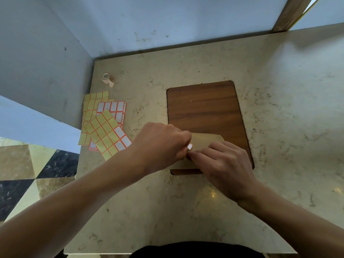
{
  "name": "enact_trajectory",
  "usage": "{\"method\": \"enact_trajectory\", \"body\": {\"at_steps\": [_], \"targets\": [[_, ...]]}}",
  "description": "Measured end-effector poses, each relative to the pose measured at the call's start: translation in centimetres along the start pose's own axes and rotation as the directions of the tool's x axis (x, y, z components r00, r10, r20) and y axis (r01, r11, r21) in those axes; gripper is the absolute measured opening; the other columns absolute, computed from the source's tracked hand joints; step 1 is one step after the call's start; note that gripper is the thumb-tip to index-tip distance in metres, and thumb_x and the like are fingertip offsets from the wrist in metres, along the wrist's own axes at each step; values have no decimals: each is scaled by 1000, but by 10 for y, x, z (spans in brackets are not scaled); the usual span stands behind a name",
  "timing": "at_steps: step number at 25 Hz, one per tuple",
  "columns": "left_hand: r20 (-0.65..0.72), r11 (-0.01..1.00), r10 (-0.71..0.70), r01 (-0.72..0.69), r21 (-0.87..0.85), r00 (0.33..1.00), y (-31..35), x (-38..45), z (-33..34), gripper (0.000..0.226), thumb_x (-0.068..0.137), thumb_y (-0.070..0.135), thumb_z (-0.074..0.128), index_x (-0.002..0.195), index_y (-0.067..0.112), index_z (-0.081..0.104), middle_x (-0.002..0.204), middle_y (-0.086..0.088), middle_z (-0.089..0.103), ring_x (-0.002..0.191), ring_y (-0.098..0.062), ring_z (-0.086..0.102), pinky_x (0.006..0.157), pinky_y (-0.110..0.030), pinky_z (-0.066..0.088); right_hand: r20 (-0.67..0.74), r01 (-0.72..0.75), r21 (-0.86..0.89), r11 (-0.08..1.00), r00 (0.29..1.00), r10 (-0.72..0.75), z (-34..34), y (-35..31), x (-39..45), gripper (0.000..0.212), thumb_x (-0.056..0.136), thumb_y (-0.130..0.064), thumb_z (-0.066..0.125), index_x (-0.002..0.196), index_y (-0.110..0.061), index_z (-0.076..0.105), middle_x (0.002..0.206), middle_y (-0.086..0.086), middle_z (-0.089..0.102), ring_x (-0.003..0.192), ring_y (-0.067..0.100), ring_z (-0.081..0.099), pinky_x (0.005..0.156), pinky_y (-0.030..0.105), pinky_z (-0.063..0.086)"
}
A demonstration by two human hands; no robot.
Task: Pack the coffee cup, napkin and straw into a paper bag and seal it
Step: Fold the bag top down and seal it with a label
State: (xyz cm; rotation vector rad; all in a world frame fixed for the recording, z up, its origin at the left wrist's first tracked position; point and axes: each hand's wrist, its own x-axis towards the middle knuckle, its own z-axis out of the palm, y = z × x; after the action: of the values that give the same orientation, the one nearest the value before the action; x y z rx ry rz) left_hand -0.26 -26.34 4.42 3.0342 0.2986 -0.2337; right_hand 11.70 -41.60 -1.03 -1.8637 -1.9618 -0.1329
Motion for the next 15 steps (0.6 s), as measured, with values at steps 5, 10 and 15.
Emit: {"method": "enact_trajectory", "body": {"at_steps": [5,10,15], "targets": [[29,1000,10,-10,-10,1000,3,0,-1,25,97,40,44,97,21,61,82,5,63,65,-16,57,55,-29,48,2,-25,27,999,1000,25,1,-1,-1,28,98,-26,50,86,-16,73,76,-1,73,59,21,59,48,34,45],[111,984,-47,65,-164,993,-2,-1,-3,16,93,41,52,99,30,63,95,12,63,81,-9,53,64,-33,51,-36,-48,38,998,998,50,0,-4,-2,16,95,-22,59,89,-16,73,88,-1,74,60,20,61,48,33,47],[199,932,-90,153,-329,976,-8,0,-1,13,91,37,60,98,31,68,94,12,64,87,-8,56,73,-39,54,-23,-34,51,998,999,36,-1,-4,-2,15,94,-21,59,99,-17,73,108,-3,73,64,20,64,50,33,49]]}}
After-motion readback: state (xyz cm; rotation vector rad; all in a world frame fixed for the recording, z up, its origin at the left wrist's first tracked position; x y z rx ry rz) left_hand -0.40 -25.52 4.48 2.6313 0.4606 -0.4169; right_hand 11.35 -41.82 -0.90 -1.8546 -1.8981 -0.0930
